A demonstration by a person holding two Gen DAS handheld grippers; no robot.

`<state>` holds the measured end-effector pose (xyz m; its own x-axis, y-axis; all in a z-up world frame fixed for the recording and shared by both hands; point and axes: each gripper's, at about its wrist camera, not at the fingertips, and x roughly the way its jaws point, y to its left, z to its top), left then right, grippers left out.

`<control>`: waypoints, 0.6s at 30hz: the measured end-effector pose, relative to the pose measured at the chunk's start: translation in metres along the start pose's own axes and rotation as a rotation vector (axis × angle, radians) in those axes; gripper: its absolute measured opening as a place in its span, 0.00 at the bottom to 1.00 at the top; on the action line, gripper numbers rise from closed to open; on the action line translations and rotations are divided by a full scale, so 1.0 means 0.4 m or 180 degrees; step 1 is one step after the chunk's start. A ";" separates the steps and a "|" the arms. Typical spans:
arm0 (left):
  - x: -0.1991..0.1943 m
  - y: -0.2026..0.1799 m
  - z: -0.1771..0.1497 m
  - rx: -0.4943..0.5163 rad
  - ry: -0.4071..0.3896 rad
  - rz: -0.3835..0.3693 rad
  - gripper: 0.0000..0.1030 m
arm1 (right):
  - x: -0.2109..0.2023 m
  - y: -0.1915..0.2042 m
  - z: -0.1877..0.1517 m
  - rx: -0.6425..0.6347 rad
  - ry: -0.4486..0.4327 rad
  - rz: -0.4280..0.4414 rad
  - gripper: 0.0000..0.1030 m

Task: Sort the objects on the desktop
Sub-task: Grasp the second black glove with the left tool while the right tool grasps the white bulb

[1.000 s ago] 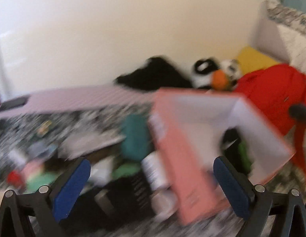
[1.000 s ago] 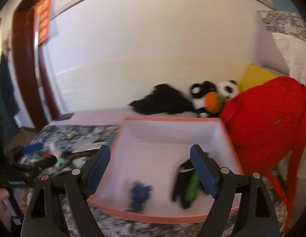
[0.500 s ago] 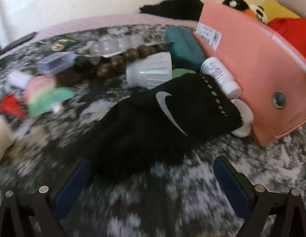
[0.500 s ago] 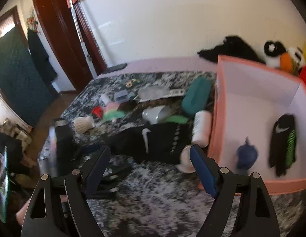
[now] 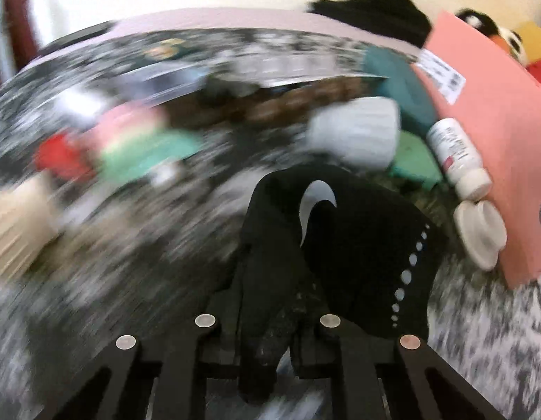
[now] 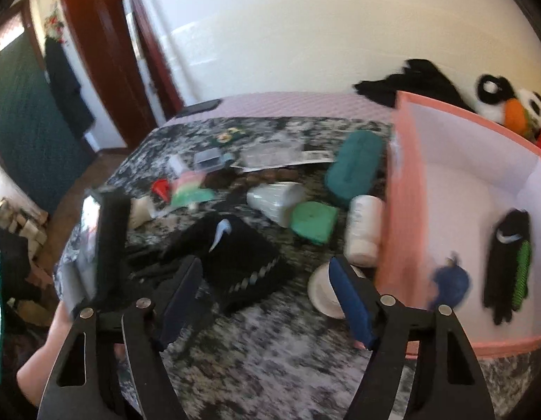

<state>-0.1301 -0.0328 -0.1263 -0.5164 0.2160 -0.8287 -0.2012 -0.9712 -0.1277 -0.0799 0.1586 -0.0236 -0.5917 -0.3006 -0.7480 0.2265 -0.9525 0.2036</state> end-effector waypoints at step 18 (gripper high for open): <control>-0.211 0.453 -0.201 -0.1026 -0.0291 0.0608 0.14 | 0.562 0.481 0.120 -0.0366 0.0687 0.0365 0.87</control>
<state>-0.0558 -0.2350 -0.1233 -0.5943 0.0219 -0.8039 0.1705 -0.9735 -0.1525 -0.2068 -0.0945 -0.1223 -0.3813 -0.3771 -0.8440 0.3761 -0.8973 0.2309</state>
